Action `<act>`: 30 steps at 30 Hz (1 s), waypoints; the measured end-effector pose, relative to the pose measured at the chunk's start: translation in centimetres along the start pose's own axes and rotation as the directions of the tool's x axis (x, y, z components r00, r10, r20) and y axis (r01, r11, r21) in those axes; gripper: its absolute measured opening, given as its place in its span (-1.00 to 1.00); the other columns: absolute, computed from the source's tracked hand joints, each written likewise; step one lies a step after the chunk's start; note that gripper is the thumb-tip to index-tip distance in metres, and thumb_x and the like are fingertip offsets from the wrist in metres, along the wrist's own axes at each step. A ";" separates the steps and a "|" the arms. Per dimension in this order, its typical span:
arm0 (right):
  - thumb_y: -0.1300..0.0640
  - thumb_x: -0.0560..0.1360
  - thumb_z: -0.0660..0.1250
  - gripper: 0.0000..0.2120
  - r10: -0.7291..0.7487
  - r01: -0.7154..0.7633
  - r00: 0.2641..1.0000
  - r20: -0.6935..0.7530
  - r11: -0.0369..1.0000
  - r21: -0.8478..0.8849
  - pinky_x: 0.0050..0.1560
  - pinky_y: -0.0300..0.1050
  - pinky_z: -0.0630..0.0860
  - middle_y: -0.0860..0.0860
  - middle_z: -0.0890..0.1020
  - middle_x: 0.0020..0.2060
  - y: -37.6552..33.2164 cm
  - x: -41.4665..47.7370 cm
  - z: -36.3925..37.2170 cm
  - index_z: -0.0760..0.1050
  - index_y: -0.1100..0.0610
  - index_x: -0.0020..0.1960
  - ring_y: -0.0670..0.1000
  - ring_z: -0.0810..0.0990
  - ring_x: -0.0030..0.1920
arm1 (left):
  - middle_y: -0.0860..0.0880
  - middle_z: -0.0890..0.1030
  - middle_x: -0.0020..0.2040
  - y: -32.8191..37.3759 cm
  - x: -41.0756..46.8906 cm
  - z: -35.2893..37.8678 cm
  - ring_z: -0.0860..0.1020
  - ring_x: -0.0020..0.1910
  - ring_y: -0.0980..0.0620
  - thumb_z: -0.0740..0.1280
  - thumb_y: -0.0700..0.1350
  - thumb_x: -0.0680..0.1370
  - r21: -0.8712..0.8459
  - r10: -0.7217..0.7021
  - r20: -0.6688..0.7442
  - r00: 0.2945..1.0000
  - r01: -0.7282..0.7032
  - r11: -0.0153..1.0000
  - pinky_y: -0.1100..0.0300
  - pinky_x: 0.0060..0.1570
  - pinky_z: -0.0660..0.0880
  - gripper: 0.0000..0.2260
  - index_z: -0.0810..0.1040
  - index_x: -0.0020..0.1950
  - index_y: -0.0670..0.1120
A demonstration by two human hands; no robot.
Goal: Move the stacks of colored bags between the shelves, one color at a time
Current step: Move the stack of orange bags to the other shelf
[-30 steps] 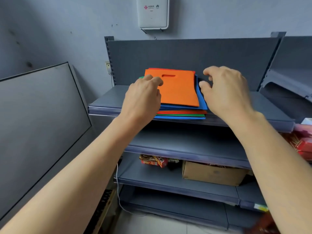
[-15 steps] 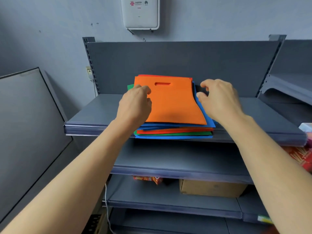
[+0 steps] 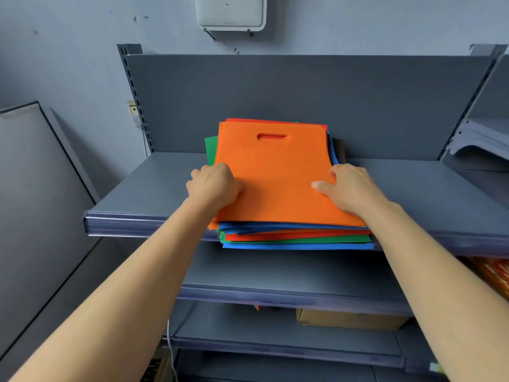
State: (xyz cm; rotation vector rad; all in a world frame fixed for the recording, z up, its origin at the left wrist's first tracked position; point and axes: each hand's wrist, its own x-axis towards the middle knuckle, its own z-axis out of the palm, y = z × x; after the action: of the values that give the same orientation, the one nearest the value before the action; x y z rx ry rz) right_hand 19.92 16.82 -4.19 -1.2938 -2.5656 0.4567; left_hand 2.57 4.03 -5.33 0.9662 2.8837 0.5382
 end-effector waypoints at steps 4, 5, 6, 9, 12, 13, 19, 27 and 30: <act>-0.10 0.53 0.27 -0.52 -0.027 0.025 0.998 0.054 0.999 0.030 0.11 0.01 0.44 0.15 0.49 0.22 -0.3 0.9 0.0 0.38 0.22 0.28 0.16 0.49 0.18 | -0.18 0.51 0.14 -0.1 0.9 -0.4 0.45 0.15 -0.22 0.33 0.08 0.46 -0.117 -0.090 0.113 0.990 0.103 0.988 -0.01 0.12 0.41 -0.65 0.45 0.08 -0.15; -0.09 0.53 0.27 -0.53 -0.034 0.032 0.997 0.068 0.999 0.030 0.10 0.00 0.44 0.15 0.49 0.21 -0.3 1.1 -0.1 0.38 0.22 0.28 0.16 0.49 0.18 | -0.18 0.51 0.15 -0.1 1.0 -0.4 0.45 0.15 -0.22 0.35 0.09 0.44 -0.136 -0.097 0.117 0.988 0.113 0.984 -0.02 0.14 0.42 -0.63 0.45 0.09 -0.16; -0.07 0.54 0.27 -0.55 -0.043 0.041 0.996 0.080 0.999 0.028 0.10 -0.01 0.44 0.15 0.50 0.21 -0.3 1.2 -0.1 0.38 0.22 0.28 0.15 0.50 0.18 | -0.18 0.49 0.17 -0.2 1.1 -0.3 0.44 0.17 -0.22 0.35 0.10 0.43 -0.147 -0.106 0.112 0.988 0.122 0.982 -0.03 0.16 0.41 -0.58 0.46 0.13 -0.17; -0.03 0.56 0.25 -0.58 -0.068 0.067 0.993 0.093 0.998 0.008 0.07 -0.03 0.44 0.16 0.50 0.20 -0.4 1.4 0.0 0.38 0.23 0.28 0.15 0.51 0.16 | -0.19 0.40 0.22 0.2 0.8 0.1 0.36 0.23 -0.22 0.35 0.11 0.45 -0.126 -0.078 0.023 0.997 0.081 0.989 -0.05 0.21 0.33 -0.53 0.42 0.23 -0.15; -0.02 0.56 0.25 -0.60 -0.075 0.077 0.992 0.105 0.997 -0.015 0.02 -0.06 0.42 0.16 0.49 0.21 -0.5 1.7 0.1 0.38 0.22 0.28 0.15 0.50 0.16 | -0.18 0.34 0.26 0.5 0.3 0.4 0.35 0.24 -0.21 0.34 0.01 0.49 -0.126 0.023 -0.053 0.998 -0.030 0.992 -0.05 0.26 0.32 -0.56 0.40 0.28 -0.19; -0.01 0.56 0.26 -0.60 -0.080 0.083 0.991 0.107 0.996 -0.024 0.02 -0.05 0.43 0.16 0.49 0.21 -0.5 1.8 0.1 0.38 0.22 0.28 0.16 0.50 0.16 | -0.19 0.35 0.27 0.5 0.2 0.4 0.37 0.23 -0.20 0.34 -0.03 0.50 -0.123 0.063 -0.070 0.996 -0.071 0.990 -0.04 0.27 0.33 -0.58 0.41 0.27 -0.22; 0.01 0.56 0.26 -0.62 -0.104 0.111 0.989 0.109 0.992 -0.058 -0.02 -0.08 0.41 0.17 0.51 0.19 -0.8 2.4 0.3 0.40 0.22 0.27 0.16 0.51 0.15 | -0.12 0.47 0.31 0.1 -0.1 0.5 0.42 0.26 -0.17 0.33 -0.20 0.50 -0.011 0.201 -0.182 0.963 -0.207 0.978 0.04 0.24 0.34 -0.69 0.52 0.22 -0.23; 0.03 0.57 0.25 -0.64 -0.105 0.114 0.988 0.113 0.991 -0.077 0.05 -0.01 0.45 0.18 0.50 0.21 -0.9 2.5 0.6 0.40 0.21 0.28 0.19 0.51 0.17 | -0.14 0.56 0.23 -0.1 0.1 1.1 0.47 0.22 -0.20 0.20 -0.29 0.49 0.062 0.274 -0.165 0.947 -0.267 0.962 0.01 0.22 0.40 -0.69 0.59 0.17 -0.11; 0.03 0.57 0.25 -0.64 -0.096 0.106 0.989 0.116 0.991 -0.080 0.05 -0.02 0.45 0.17 0.50 0.22 -0.9 2.5 0.7 0.40 0.21 0.28 0.19 0.51 0.18 | -0.11 0.53 0.27 -0.2 0.1 1.4 0.44 0.28 -0.16 0.17 -0.30 0.52 0.067 0.297 -0.156 0.942 -0.290 0.955 0.02 0.28 0.37 -0.66 0.56 0.23 -0.09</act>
State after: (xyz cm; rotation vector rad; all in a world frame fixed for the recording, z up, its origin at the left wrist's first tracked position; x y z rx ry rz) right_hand 17.58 18.18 -4.29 -1.1899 -2.7566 0.4152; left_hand 2.60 4.36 -6.68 1.4393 2.9177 0.6023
